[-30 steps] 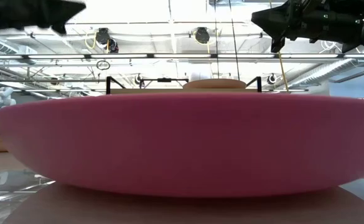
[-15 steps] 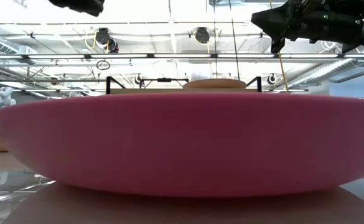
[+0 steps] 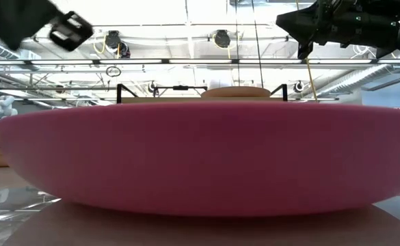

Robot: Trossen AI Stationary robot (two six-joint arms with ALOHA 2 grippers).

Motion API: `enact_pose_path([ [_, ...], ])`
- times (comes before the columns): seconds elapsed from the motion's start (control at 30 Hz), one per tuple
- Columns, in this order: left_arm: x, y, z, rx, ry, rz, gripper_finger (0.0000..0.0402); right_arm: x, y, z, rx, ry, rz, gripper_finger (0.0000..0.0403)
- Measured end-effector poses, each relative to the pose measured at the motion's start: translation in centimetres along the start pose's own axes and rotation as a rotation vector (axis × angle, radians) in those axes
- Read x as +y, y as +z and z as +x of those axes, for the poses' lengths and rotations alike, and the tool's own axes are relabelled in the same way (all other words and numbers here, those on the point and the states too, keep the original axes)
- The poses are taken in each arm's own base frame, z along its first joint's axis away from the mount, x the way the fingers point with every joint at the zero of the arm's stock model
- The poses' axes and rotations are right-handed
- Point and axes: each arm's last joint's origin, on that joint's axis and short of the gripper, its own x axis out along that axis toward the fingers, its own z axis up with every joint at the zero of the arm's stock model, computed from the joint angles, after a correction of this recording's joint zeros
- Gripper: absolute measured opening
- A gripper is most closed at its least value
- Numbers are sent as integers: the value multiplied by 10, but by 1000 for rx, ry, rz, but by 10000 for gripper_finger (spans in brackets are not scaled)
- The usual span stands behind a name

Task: Place and stack plates onto a shelf
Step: Stack the bottom light brown plate on top of the light pink plate on the shelf

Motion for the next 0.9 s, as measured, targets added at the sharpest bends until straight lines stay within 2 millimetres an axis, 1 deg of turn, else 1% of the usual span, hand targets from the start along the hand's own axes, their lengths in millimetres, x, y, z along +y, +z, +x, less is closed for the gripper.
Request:
enact_pose_path([
  [0.13,-2,-2,19,98,-28,-68,51,0,0,0,0,0,3,47],
  [0.27,-1,-6,34,195,-31,-53,91,0,0,0,0,0,4,47],
  [0.37,-1,-8,46,250,-26,-48,108,0,0,0,5,0,13,47],
  [0.5,-2,-13,59,331,-31,16,112,0,-2,0,17,-2,17,47],
  [0.7,2,-18,79,428,-27,26,113,0,-3,0,27,-4,20,47],
  [0.8,3,-20,85,453,-28,49,113,0,-3,0,30,-4,21,47],
  [0.9,4,-21,86,466,-31,44,109,0,-3,0,30,-4,21,47],
])
